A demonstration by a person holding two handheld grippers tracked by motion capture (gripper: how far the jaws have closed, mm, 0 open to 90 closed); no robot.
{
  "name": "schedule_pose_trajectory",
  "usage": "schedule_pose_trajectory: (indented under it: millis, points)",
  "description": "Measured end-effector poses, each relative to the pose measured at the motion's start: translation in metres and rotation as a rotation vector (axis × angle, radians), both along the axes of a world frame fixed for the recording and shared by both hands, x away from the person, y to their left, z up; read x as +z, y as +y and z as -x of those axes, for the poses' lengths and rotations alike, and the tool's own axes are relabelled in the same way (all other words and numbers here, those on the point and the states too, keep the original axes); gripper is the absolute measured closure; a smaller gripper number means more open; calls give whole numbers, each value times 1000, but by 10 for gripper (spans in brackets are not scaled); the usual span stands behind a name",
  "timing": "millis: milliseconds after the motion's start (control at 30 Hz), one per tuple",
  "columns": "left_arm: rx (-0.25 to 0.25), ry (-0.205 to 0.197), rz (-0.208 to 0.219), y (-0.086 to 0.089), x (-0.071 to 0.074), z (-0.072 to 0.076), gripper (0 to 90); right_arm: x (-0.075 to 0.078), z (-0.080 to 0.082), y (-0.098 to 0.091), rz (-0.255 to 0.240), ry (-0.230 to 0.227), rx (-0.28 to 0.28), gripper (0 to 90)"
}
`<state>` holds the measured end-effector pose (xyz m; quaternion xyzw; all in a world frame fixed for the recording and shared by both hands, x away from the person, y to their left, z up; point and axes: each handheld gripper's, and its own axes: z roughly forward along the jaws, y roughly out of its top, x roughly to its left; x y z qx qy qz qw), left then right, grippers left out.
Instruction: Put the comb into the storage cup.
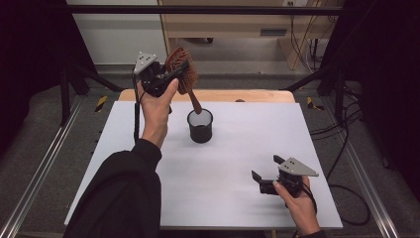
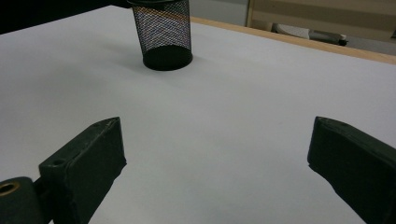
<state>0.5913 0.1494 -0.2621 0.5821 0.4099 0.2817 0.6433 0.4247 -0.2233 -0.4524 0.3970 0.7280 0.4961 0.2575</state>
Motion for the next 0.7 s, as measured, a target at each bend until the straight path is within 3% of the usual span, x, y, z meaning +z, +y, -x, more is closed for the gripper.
schedule_pose_trajectory:
  millis: [700]
  points:
    - [-1,0,-3,-3,-6,-3,511,-1,-1,0,-8,16,6,50]
